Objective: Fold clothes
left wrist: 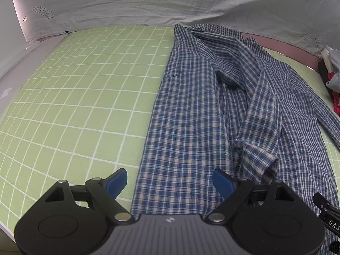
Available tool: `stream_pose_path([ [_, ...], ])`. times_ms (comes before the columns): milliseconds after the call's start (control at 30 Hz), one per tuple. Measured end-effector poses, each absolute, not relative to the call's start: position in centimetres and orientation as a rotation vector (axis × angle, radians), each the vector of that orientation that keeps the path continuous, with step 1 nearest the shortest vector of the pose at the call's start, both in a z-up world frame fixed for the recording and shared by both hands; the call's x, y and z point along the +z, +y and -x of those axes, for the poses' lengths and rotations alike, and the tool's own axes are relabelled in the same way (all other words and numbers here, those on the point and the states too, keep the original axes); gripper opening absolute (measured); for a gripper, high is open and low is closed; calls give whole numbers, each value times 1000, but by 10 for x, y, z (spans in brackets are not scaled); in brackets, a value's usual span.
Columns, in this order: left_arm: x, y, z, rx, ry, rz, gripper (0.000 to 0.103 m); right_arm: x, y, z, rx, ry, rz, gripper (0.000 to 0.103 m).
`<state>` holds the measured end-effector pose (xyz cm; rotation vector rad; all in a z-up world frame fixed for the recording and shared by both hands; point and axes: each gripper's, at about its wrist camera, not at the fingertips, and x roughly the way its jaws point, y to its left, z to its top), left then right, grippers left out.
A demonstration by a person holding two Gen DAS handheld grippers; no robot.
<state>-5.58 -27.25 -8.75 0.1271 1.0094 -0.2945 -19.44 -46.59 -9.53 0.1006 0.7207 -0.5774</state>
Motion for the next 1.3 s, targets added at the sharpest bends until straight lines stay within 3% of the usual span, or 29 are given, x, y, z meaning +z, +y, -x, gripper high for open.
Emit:
stream_pose_path([
  [333, -78, -274, 59, -268, 1001, -21, 88, -133, -515, 222, -672, 836, -231, 103],
  [533, -56, -272, 62, -331, 957, 104, 82, -135, -519, 225, -659, 845, -244, 103],
  [633, -58, -282, 63, -377, 972, 100, 74, -136, -521, 228, -659, 840, -271, 103],
  [867, -70, -295, 62, -469, 1052, 171, 40, -138, -526, 233, -655, 837, -307, 103],
  [1300, -74, -282, 58, -508, 1106, 418, 42, -137, -528, 242, -638, 833, -302, 103],
])
